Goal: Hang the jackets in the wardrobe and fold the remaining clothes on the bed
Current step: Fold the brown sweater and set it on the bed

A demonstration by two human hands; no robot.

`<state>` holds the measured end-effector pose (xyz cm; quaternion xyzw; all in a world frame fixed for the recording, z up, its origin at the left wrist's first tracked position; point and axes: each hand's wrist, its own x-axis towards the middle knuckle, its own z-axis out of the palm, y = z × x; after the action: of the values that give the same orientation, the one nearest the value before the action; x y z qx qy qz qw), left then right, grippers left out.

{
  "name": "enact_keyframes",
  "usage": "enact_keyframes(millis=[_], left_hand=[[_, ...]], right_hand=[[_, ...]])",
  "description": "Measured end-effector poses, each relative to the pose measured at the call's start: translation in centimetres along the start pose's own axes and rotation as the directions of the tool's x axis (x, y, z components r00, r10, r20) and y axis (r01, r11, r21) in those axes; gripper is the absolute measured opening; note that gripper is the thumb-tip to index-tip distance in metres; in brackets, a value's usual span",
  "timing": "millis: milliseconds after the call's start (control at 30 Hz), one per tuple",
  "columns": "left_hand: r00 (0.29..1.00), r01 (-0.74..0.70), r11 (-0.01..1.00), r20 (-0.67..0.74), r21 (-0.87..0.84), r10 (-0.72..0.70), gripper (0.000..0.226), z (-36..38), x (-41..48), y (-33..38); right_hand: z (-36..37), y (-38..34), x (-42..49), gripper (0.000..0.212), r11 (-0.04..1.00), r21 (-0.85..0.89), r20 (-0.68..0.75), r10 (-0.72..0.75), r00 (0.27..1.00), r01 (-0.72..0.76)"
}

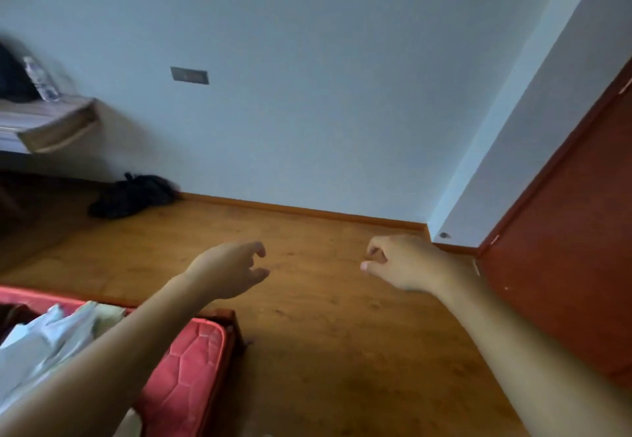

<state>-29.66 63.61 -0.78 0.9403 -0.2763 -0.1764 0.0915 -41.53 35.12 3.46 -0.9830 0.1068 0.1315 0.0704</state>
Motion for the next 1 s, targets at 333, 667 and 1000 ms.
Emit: enact_keyframes(millis=[333, 667, 1000], left_hand=[[0.972, 0.229, 0.969, -0.025, -0.087, -0.232, 0.045, -3.0, 7.2, -13.6], [0.867, 0.478, 0.857, -0.056, -0.193, -0.495, 0.048, -3.2, 16.8, -22.5], [0.639, 0.721, 0.618, -0.044, -0.312, -0.768, 0.042, -6.4, 25.4, -24.0]], right_hand=[[-0.1, -11.1, 19.6, 0.047, 0.965, -0.01, 0.082, -0.261, 0.962, 0.263], [-0.1, -16.6, 41.5, 0.046, 0.848, 0.015, 0.183, -0.523, 0.833, 0.529], [-5.3, -23.7, 60.4, 0.046, 0.59, -0.02, 0.273, -0.774, 0.572, 0.807]])
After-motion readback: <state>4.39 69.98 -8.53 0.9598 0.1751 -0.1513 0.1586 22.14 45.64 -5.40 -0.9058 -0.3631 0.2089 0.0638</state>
